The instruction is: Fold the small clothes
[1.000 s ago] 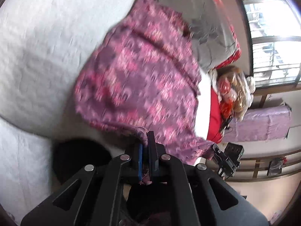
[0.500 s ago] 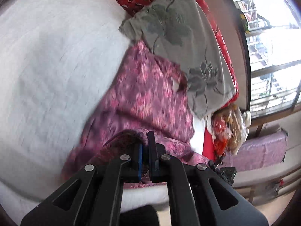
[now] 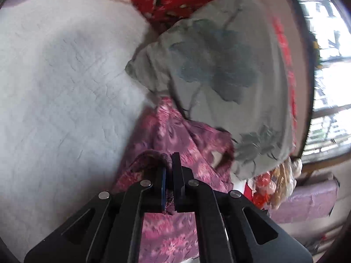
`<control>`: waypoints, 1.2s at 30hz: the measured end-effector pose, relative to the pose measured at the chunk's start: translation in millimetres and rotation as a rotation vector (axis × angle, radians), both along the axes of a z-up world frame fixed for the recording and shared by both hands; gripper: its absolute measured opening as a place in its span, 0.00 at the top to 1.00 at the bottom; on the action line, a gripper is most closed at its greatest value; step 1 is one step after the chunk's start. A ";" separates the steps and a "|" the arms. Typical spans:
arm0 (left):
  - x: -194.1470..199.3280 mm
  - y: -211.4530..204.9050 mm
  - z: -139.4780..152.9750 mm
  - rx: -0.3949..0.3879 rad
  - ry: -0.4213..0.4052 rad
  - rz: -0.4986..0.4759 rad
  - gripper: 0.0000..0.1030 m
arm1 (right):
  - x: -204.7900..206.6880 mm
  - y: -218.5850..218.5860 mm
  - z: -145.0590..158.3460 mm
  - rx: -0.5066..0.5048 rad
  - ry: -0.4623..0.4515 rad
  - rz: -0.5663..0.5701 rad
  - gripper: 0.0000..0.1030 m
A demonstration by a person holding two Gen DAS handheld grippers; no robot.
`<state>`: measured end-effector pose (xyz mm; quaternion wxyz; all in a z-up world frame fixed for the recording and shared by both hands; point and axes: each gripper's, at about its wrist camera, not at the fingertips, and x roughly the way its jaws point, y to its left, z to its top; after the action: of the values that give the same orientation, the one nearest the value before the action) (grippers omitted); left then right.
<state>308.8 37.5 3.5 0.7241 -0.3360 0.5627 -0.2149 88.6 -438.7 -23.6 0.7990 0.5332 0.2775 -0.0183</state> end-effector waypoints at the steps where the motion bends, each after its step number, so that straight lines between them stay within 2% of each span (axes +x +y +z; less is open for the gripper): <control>1: 6.1 -2.1 -2.8 -0.009 0.021 0.001 0.98 | 7.3 -2.0 -3.0 0.021 0.035 0.001 0.87; 5: 21.9 -4.4 4.0 -0.081 0.033 0.008 0.97 | 23.2 -12.6 8.4 0.053 0.001 -0.006 0.86; 6: 22.6 -3.0 7.1 -0.101 0.033 0.015 0.97 | 23.7 -17.3 11.6 0.085 -0.011 0.004 0.84; 8: 24.3 0.3 11.3 -0.143 0.041 0.020 0.97 | 20.7 -25.4 12.2 0.117 -0.026 -0.067 0.77; 12: 22.9 15.1 16.5 -0.137 0.032 0.041 0.89 | 4.3 -31.5 11.1 0.114 -0.063 -0.163 0.62; 15: 25.2 35.5 15.6 -0.143 0.034 0.114 0.77 | -20.6 -39.8 9.3 0.118 -0.108 -0.260 0.58; 17: 24.6 43.2 14.8 -0.127 0.032 0.111 0.76 | -31.9 -42.2 10.3 0.097 -0.117 -0.283 0.55; 20: 13.7 24.6 16.4 -0.016 -0.026 -0.074 0.76 | -22.3 -26.6 14.9 -0.034 -0.020 -0.138 0.54; 24: -13.3 -19.9 2.6 0.102 -0.077 -0.348 0.73 | 6.0 8.7 11.7 -0.134 0.039 0.064 0.54; 26: -16.5 -45.1 -7.8 0.158 -0.062 -0.417 0.73 | 29.3 21.4 1.0 -0.132 0.102 0.120 0.54; 27: -15.0 -54.1 -9.7 0.193 -0.061 -0.421 0.73 | 37.6 25.1 -1.2 -0.142 0.124 0.123 0.54; 29: -1.5 -75.8 -6.6 0.282 -0.089 -0.388 0.74 | 52.2 26.2 3.7 -0.157 0.100 0.095 0.54; 31: 17.7 -80.8 5.5 0.317 -0.118 -0.300 0.77 | 61.9 17.9 19.2 -0.117 0.014 0.041 0.54; 34: 42.6 -56.8 32.3 0.235 -0.149 -0.112 0.77 | 55.1 1.5 43.2 -0.139 -0.064 -0.067 0.54; 36: 47.1 -40.0 37.3 0.209 -0.158 -0.076 0.76 | 44.9 -9.0 51.7 -0.205 -0.031 -0.091 0.51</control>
<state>356.0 -2.5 40.8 0.7887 -0.2191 0.5354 -0.2081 133.6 -447.6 28.1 0.8519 0.4607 0.2375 -0.0747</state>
